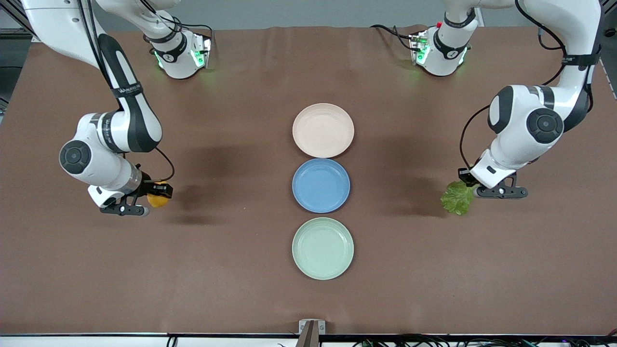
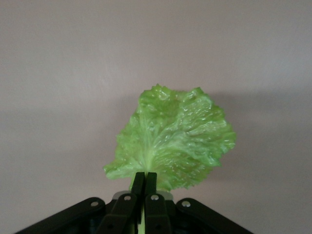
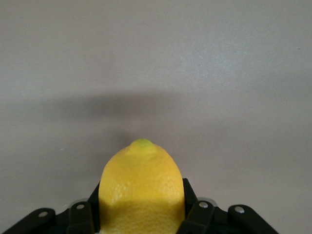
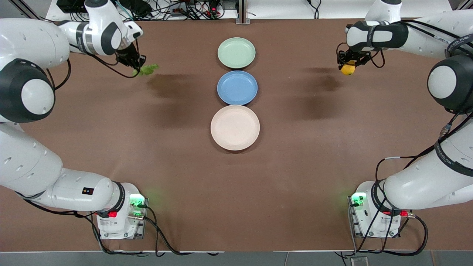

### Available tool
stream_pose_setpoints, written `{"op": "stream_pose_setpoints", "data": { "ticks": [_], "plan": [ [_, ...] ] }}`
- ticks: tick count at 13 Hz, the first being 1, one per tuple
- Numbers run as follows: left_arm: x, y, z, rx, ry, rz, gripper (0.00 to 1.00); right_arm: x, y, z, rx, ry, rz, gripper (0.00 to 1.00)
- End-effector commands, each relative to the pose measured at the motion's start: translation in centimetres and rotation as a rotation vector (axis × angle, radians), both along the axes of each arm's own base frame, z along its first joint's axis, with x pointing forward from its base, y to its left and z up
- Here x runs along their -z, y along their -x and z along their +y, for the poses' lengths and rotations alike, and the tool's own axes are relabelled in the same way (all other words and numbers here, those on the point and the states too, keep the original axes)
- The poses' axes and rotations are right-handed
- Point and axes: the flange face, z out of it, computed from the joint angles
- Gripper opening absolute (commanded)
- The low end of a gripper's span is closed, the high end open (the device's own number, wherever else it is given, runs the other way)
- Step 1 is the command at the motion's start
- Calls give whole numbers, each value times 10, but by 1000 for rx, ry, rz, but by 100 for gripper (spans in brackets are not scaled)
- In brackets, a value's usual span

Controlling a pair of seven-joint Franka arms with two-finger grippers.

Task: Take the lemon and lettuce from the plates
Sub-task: 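Carry the lettuce off its plate while the right gripper carries the lemon away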

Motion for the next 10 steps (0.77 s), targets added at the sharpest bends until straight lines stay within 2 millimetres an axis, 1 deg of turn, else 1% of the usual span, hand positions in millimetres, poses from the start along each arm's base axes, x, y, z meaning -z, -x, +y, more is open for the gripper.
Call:
{"op": "stream_pose_setpoints", "data": {
  "ticks": [1, 2, 3, 4, 6, 8, 9, 10],
  "plan": [
    [30, 19, 0, 44, -36, 29, 1, 18, 3, -4, -27, -3, -13, 0],
    [40, 20, 5, 47, -50, 31, 1, 24, 1, -4, -27, -2, -22, 0],
    [45, 18, 12, 36, -47, 10, 0, 32, 2, -4, -26, 0, -21, 0],
    [49, 14, 14, 31, -43, -5, 0, 35, 2, -4, -28, 0, -19, 0],
    [41, -2, 12, 31, -37, -62, 0, 43, 11, -6, -26, 2, 4, 0],
    [35, -12, 10, 34, -36, -84, 0, 53, 24, -7, -25, 3, 16, 0],
    [44, -14, 10, 33, -37, -73, 2, 59, 32, -8, -24, 4, 15, 0],
    [50, -16, 10, 30, -35, -80, 7, 63, 36, -8, -23, 6, 4, 0]
  ]
}}
